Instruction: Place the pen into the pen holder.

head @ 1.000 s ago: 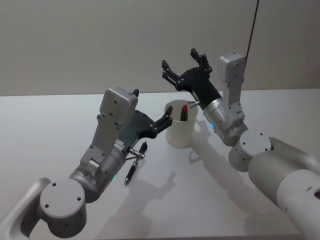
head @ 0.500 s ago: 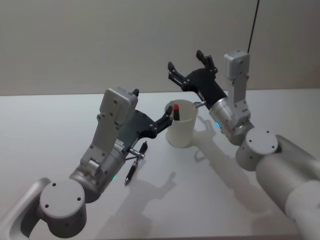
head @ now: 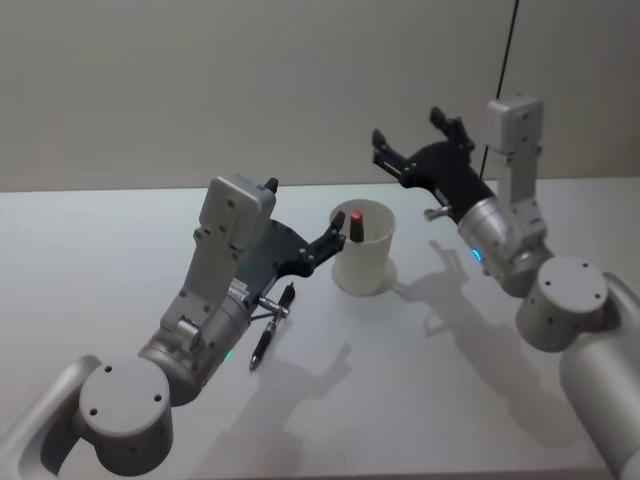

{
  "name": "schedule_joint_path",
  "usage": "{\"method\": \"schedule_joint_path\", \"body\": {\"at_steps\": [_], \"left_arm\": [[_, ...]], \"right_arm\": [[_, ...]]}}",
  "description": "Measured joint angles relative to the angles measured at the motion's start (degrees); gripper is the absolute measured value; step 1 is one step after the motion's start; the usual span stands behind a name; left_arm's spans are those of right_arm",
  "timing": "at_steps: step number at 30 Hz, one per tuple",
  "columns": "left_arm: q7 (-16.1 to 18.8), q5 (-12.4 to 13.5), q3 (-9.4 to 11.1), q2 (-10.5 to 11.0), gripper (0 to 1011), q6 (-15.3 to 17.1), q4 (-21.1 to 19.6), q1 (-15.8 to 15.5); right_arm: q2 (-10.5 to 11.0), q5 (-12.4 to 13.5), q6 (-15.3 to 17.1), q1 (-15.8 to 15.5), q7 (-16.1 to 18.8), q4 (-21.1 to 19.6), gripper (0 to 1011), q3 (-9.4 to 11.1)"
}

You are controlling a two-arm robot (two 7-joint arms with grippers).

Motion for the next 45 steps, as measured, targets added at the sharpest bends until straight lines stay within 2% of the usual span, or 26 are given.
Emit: {"method": "schedule_joint_path", "body": {"at_steps": [4, 5, 9, 13, 30, 39, 45], "left_arm": [[0.0, 0.0, 0.0, 0.0, 1003, 0.0, 0.0, 0.0], [0.0, 0.0, 0.0, 0.0, 1003, 0.0, 0.0, 0.0], [0.0, 0.0, 0.0, 0.0, 1003, 0.0, 0.0, 0.0], [0.0, 0.0, 0.0, 0.0, 1003, 0.0, 0.0, 0.0], [0.0, 0.0, 0.0, 0.0, 1003, 0.0, 0.0, 0.0], [0.0, 0.0, 0.0, 0.0, 1003, 0.0, 0.0, 0.0], [0.0, 0.0, 0.0, 0.0, 1003, 0.0, 0.0, 0.0]], "right_arm": [[1.1, -0.3, 3.3, -2.5, -0.3, -4.9, 1001, 0.6], [1.1, -0.3, 3.3, -2.5, -0.3, -4.9, 1001, 0.6], [2.6, -1.0, 7.2, -5.5, -0.9, -10.5, 1001, 1.4], [3.6, -1.6, 9.8, -7.4, -1.4, -13.8, 1001, 2.0], [7.9, -3.7, 19.4, -15.9, -1.7, -26.1, 1001, 4.5], [9.9, -4.1, 23.5, -20.5, -1.0, -31.9, 1001, 5.7], [10.9, -4.4, 25.3, -22.5, -0.7, -34.3, 1001, 6.1]]}}
